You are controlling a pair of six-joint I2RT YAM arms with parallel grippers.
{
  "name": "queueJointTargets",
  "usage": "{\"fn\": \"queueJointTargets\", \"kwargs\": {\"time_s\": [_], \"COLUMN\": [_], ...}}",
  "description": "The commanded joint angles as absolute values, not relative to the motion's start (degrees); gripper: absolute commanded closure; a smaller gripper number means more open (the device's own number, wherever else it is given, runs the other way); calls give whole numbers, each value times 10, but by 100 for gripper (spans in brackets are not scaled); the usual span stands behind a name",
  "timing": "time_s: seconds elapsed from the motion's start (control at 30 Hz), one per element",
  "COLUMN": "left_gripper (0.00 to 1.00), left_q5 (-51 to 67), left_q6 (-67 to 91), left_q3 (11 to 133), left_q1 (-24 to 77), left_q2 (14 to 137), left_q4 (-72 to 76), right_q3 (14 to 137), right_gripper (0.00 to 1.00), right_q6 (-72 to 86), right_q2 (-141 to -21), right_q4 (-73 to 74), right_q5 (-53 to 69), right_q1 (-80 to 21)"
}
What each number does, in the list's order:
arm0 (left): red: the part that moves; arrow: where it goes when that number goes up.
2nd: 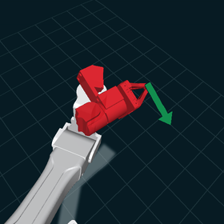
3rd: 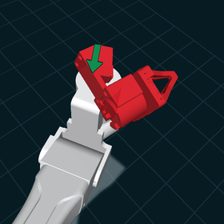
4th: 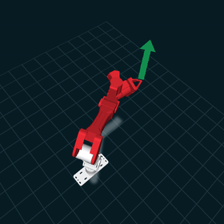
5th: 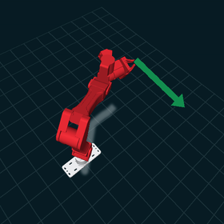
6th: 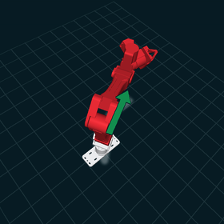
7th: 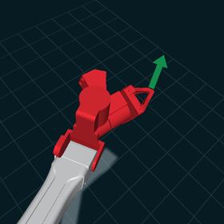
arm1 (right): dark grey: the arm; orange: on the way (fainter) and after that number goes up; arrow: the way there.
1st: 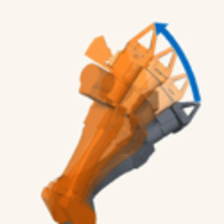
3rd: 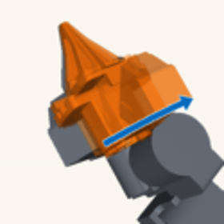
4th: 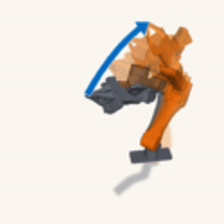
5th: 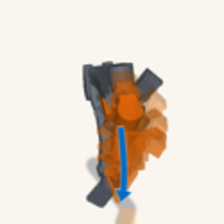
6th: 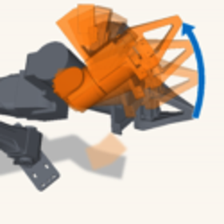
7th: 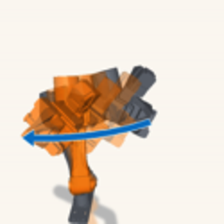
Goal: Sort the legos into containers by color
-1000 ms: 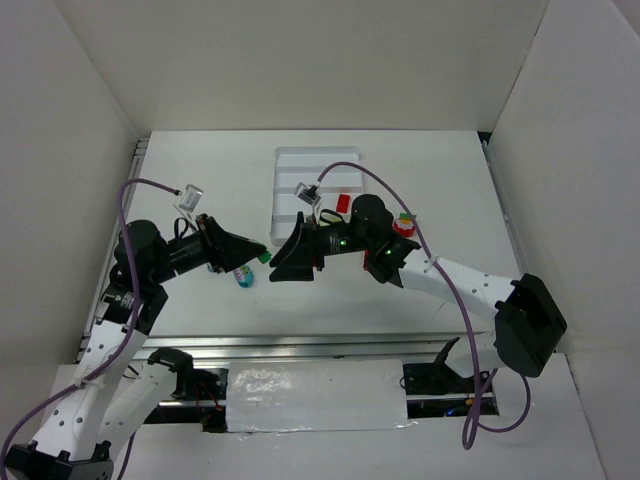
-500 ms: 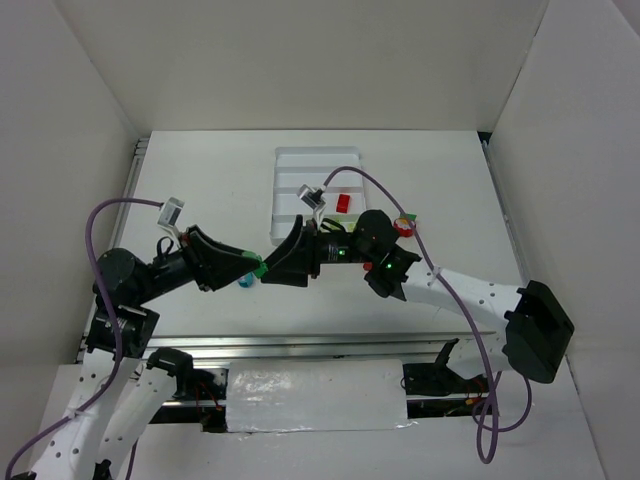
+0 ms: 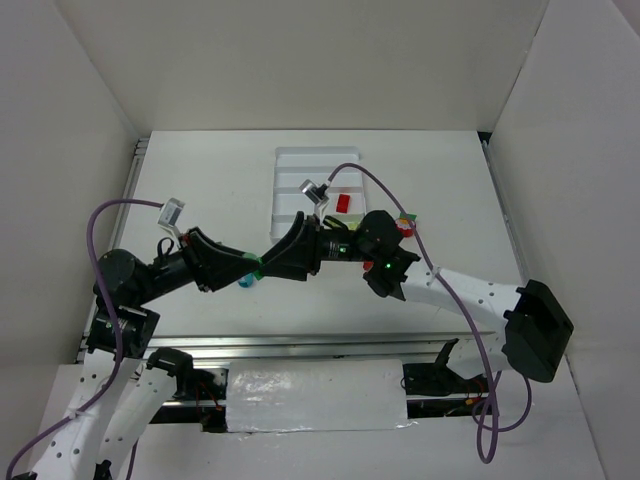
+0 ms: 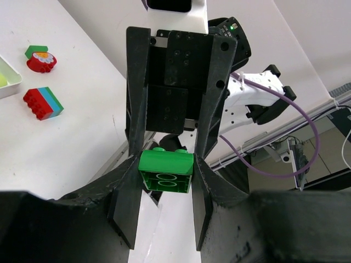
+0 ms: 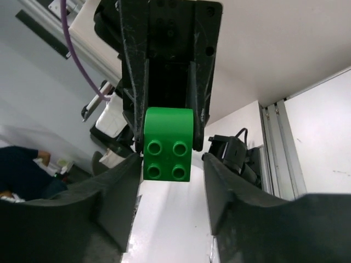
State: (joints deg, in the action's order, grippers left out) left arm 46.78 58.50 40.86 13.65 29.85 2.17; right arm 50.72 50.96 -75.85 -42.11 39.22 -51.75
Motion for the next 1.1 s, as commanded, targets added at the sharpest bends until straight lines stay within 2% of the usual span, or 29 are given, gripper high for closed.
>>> {"fn": "queueJointTargets", "kwargs": {"time_s": [0.0,0.03,0.1,0.13,0.17,0.2,0.27,0.37,0.43,0.6,0.8,0.93,0.97,1.07], "left_gripper": [100,100,100,100,100,100,94,71,68,42,29,4,0,1], "left_q5": [481,480,475,472,469,463,453,429,421,411,389,368,363,346], "left_q6": [599,598,590,586,580,576,553,533,528,529,532,528,527,519], "left_q3": [409,410,414,416,417,425,438,460,463,467,468,475,478,486], "left_q1": [138,138,138,138,138,138,138,138,138,138,138,138,138,138], "left_q2": [297,296,298,299,300,303,306,305,301,301,300,298,298,302], "left_q4": [66,64,56,46,40,33,2,-42,-47,-47,-52,-64,-65,-79], "right_q3": [534,534,529,528,526,523,513,504,498,496,491,488,486,485], "right_gripper": [47,56,70,86,96,100,100,100,100,100,100,100,100,100], "right_q6": [523,525,535,538,537,535,527,507,503,494,492,483,483,476], "right_q2": [-768,-769,-772,-772,-772,-772,-767,-759,-755,-748,-749,-748,-747,-746], "right_q4": [-474,-477,-495,-498,-503,-506,-504,-483,-479,-469,-465,-453,-452,-438], "right_q5": [410,414,417,423,427,431,430,425,425,421,420,419,418,411], "right_q1": [-530,-529,-529,-529,-529,-530,-529,-529,-529,-530,-529,-529,-529,-530]}}
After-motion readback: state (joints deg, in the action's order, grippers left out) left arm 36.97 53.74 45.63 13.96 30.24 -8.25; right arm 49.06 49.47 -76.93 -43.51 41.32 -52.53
